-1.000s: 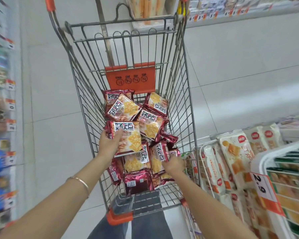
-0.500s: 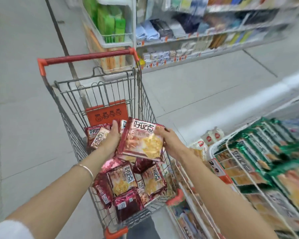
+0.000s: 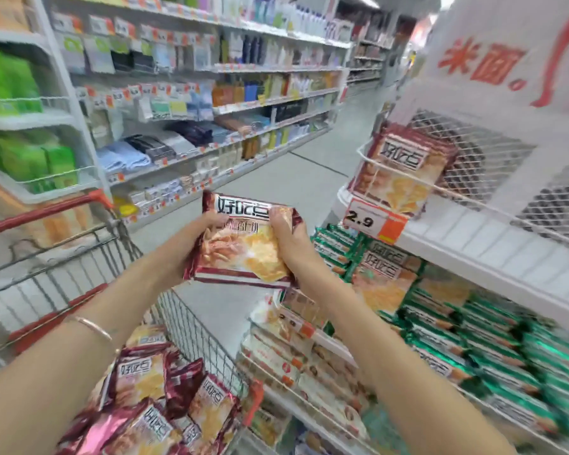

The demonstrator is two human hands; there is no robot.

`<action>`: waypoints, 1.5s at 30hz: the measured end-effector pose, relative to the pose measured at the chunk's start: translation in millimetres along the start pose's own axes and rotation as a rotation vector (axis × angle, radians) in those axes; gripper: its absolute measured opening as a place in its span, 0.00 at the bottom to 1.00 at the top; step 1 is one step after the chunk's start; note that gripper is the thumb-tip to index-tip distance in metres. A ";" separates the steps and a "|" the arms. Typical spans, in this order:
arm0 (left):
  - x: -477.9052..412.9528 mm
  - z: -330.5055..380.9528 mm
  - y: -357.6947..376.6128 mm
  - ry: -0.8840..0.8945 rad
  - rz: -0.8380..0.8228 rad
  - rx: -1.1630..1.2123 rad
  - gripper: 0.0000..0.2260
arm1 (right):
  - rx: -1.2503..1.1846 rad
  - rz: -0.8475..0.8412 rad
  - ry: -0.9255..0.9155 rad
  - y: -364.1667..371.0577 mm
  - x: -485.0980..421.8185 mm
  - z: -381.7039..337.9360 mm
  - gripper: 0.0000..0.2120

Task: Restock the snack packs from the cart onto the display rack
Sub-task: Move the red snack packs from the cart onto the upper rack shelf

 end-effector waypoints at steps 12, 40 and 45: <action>24.4 169.2 277.3 0.383 -0.446 -0.091 0.13 | -0.090 0.349 -0.461 -264.0 -4.1 -168.5 0.55; -63.2 153.5 297.0 0.710 -0.166 -1.052 0.18 | -0.415 0.594 -0.163 -455.8 -85.0 -93.0 0.09; -28.9 145.5 339.0 1.326 -0.032 -1.246 0.27 | -0.437 0.612 -0.144 -442.5 -97.0 -83.6 0.14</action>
Point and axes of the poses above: each hand's wrist, its own x-axis away from the middle knuckle, its own y-axis out of the palm, z = x × y, the point moved 7 cm from there along -x, towards the middle knuckle, and after that the axes turned 13 degrees about z, right-handed, at the moved point
